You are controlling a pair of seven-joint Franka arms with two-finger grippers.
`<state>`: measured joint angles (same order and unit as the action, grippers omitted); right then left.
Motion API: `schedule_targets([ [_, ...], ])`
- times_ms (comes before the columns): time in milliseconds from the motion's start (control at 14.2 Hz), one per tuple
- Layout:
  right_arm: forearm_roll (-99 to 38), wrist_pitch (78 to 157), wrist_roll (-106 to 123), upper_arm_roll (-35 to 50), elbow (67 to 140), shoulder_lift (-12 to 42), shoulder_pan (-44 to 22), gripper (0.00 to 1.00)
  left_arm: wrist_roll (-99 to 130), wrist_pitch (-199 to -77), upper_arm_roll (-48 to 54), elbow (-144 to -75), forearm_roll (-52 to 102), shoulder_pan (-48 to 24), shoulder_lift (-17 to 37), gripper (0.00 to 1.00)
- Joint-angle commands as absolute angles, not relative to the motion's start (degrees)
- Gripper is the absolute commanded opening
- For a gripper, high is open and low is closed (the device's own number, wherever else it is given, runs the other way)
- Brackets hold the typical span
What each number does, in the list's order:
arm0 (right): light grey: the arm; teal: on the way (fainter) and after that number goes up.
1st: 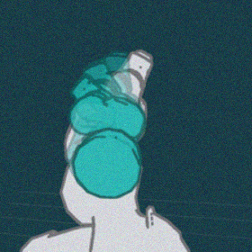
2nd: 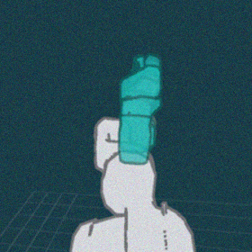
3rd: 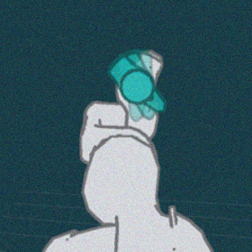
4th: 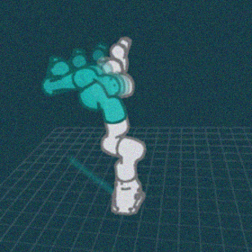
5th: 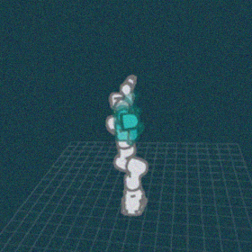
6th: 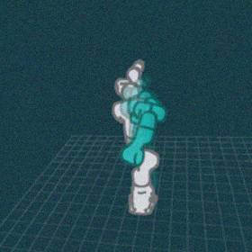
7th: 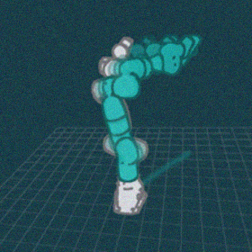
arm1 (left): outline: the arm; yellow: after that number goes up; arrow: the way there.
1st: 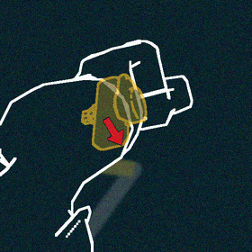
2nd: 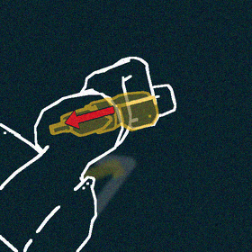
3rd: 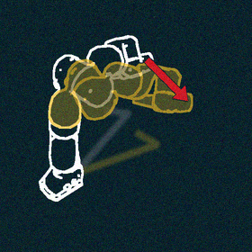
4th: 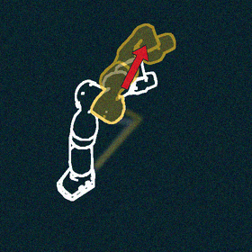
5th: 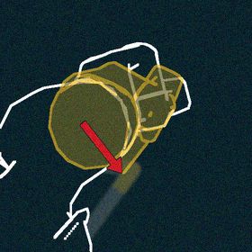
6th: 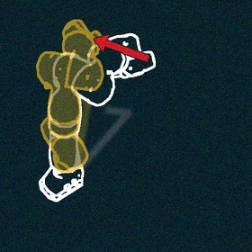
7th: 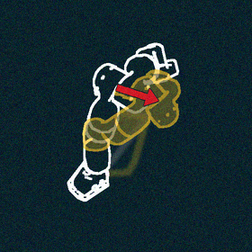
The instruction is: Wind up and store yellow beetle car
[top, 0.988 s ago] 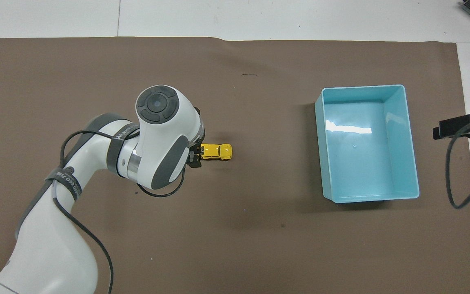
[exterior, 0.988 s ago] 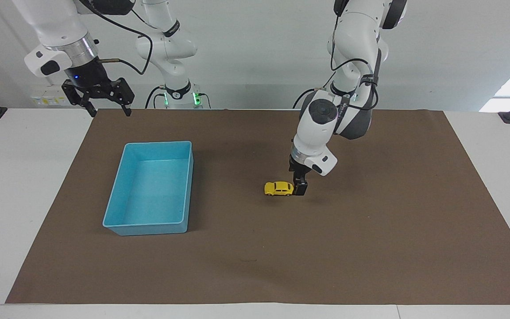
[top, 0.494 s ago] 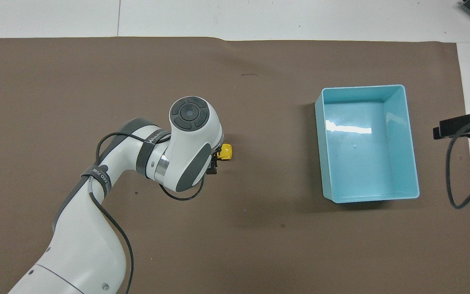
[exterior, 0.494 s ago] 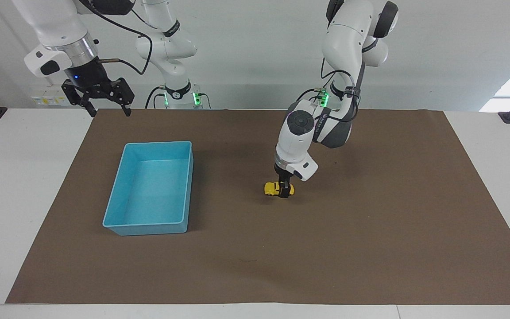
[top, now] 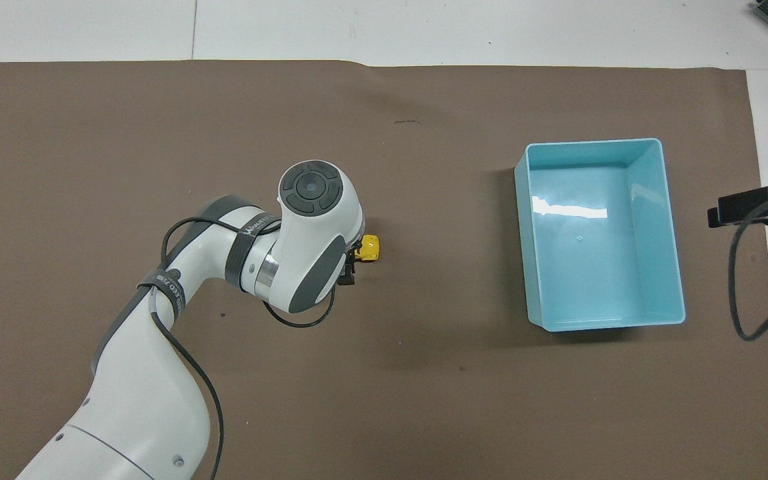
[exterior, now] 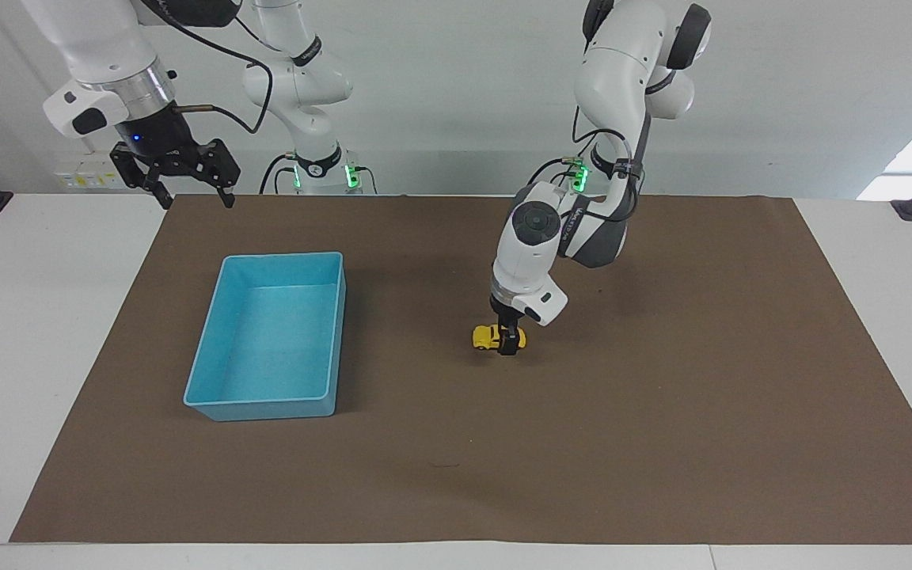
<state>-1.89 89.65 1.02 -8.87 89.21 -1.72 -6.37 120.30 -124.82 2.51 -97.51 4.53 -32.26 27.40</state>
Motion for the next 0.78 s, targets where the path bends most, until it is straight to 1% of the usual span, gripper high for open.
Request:
schedule_targets([
  [0,-2.20,89.56,1.49,-9.05,89.47,-2.02,-6.06,1.00,120.85,-126.82,1.67,-99.05,5.36,-33.05,27.25,0.95],
  [71,-2.20,89.56,1.49,-9.05,89.47,-2.02,-6.06,1.00,120.85,-126.83,1.67,-99.05,5.36,-32.96,27.16,0.76],
  [141,-2.20,89.56,1.49,-9.05,89.47,-2.02,-6.06,1.00,120.85,-126.83,1.67,-99.05,5.36,-32.87,27.16,0.54],
  [212,-2.28,89.56,1.49,-9.05,89.47,-2.02,-6.06,1.00,120.76,-126.91,1.67,-99.05,5.36,-32.70,27.16,0.35],
  [282,-2.29,89.56,1.41,-9.05,89.47,-2.02,-6.06,1.00,120.76,-126.91,1.67,-99.05,5.36,-32.70,27.16,0.25],
  [423,-2.20,89.56,1.49,-9.05,89.47,-2.02,-6.06,1.00,120.76,-126.74,1.67,-99.14,5.36,-32.70,27.25,0.19],
  [706,-2.20,89.56,1.41,-9.14,89.47,-2.02,-5.98,1.00,120.15,-126.74,1.58,-99.67,5.36,-32.52,27.16,0.18],
])
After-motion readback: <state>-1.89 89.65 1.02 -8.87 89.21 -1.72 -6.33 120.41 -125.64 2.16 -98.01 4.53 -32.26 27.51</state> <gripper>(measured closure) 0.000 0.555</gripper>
